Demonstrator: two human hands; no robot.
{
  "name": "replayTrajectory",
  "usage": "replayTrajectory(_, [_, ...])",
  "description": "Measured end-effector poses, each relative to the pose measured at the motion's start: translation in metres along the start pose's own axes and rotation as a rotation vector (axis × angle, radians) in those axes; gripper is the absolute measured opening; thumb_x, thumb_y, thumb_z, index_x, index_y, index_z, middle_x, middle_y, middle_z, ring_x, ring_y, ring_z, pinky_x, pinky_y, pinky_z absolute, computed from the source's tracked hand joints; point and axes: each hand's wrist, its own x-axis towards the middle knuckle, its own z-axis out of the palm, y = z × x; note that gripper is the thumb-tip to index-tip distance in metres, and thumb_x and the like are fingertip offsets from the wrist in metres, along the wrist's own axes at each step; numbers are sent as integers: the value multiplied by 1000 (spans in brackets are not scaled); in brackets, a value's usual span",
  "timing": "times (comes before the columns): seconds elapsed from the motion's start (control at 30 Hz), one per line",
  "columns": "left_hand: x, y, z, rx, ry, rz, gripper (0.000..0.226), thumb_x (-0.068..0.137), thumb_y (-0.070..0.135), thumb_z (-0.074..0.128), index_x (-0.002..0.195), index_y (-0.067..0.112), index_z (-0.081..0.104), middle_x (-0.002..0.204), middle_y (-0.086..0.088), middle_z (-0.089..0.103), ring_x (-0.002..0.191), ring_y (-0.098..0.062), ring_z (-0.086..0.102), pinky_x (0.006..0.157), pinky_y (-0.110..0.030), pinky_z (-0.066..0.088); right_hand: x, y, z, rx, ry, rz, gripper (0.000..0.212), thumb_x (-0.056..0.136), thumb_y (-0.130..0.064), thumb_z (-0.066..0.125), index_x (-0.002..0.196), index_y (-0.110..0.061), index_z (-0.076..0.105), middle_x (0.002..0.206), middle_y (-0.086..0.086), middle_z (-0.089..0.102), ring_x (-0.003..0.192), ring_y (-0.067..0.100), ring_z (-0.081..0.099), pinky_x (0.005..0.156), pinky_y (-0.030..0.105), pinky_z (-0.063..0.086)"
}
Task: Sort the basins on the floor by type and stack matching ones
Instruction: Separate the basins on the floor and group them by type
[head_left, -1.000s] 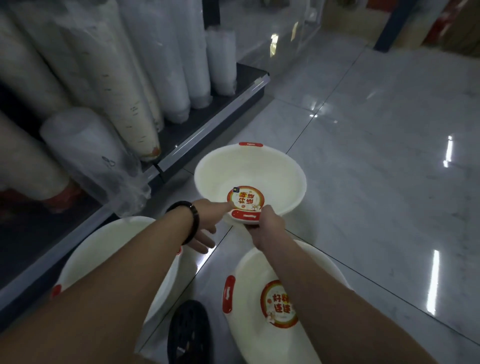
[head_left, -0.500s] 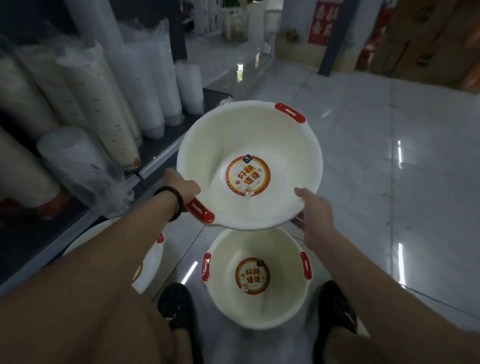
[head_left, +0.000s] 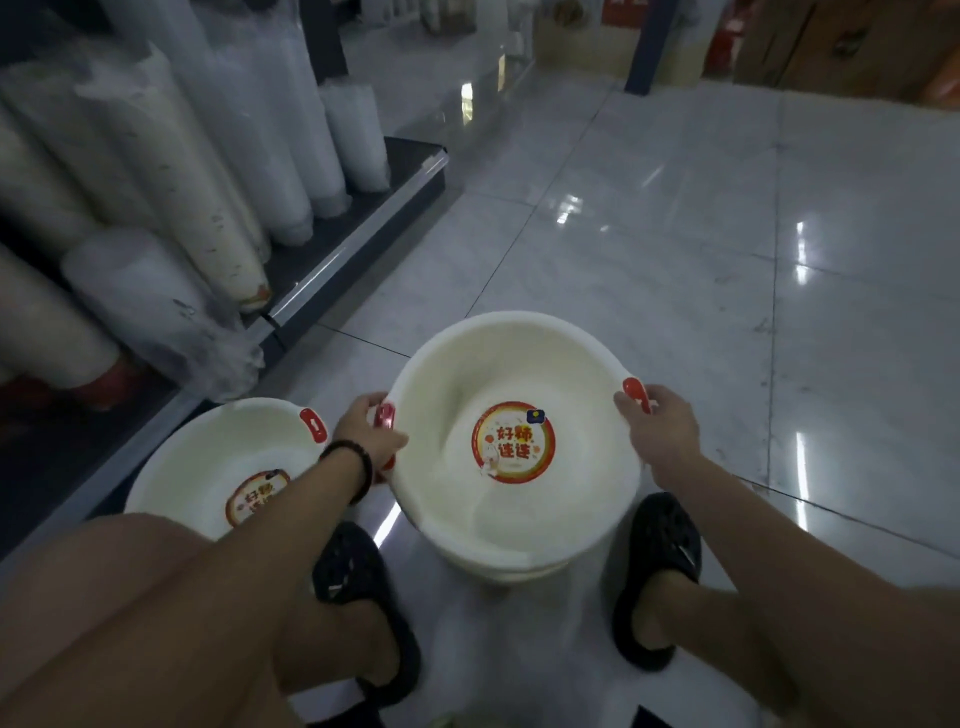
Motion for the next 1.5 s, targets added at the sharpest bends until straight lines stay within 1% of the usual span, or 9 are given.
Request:
replayTrajectory(0.17, [25, -42, 16, 103, 31, -16, 67, 88, 5, 73, 147, 18, 45, 126, -5, 58, 105, -27, 57, 98, -45, 53, 12, 13, 29, 29, -118, 170, 56, 92, -24, 77, 145, -15, 61, 126, 7, 71, 111, 31, 70, 102, 50, 58])
replayTrajectory(0.4, [63, -67, 42, 249, -66, -113, 66, 90, 2, 66, 147, 15, 37, 113, -5, 54, 103, -28, 55, 102, -43, 49, 26, 48, 56, -49, -244, 325, 46, 94, -23, 72, 137, -16, 54, 120, 8, 63, 105, 31, 63, 91, 44, 54])
replayTrajectory(0.53, [79, -86, 64, 283, -43, -156, 62, 88, 2, 60, 144, 19, 38, 114, -6, 59, 104, -31, 58, 98, -45, 53, 41, 64, 70, -129, -291, 392, 60, 92, -30, 73, 145, -13, 49, 120, 10, 62, 101, 32, 63, 84, 43, 53])
replayTrajectory(0.8, [95, -118, 85, 339, -29, -204, 65, 93, 3, 54, 150, 25, 32, 127, -13, 61, 99, -30, 54, 88, -38, 49, 51, 93, 84, -339, -409, 377, 67, 93, -34, 77, 149, -17, 44, 125, 8, 61, 107, 31, 62, 90, 46, 53])
replayTrajectory(0.97, [100, -126, 85, 359, -48, -179, 66, 94, 9, 60, 151, 27, 33, 130, -12, 63, 108, -33, 60, 100, -42, 49, 55, 101, 88, -500, -454, 396, 73, 94, -33, 76, 154, -15, 38, 134, 12, 59, 111, 32, 59, 101, 51, 54])
replayTrajectory(1.17, [88, -91, 57, 635, -217, -86, 77, 91, 30, 69, 154, 15, 27, 145, -14, 51, 124, -32, 57, 99, -37, 48, 36, 48, 119, -978, -342, 90, 69, 93, -37, 61, 151, -13, 33, 140, 18, 47, 125, 38, 51, 104, 52, 48])
replayTrajectory(1.27, [73, -54, 27, 935, -414, 98, 62, 95, 42, 61, 151, 22, 41, 150, -10, 50, 130, -30, 53, 107, -38, 45, 15, -3, 171, -815, -424, -69, 50, 97, -38, 57, 139, -13, 49, 131, 15, 57, 116, 35, 57, 101, 46, 49])
replayTrajectory(1.37, [56, -7, -22, 1211, -585, 102, 52, 100, 54, 49, 141, 24, 58, 147, -5, 56, 129, -25, 54, 111, -43, 43, -21, -42, 228, -518, -608, -113, 46, 100, -34, 61, 139, -11, 60, 133, 10, 65, 123, 33, 60, 104, 39, 44])
replayTrajectory(1.5, [35, 37, -128, 1216, -394, 90, 59, 103, 56, 44, 152, 25, 43, 154, -4, 48, 137, -26, 48, 111, -40, 39, -83, -64, 299, -194, -863, 115, 6, 91, -17, 69, 94, -14, 73, 92, 13, 69, 87, 33, 67, 77, 44, 56])
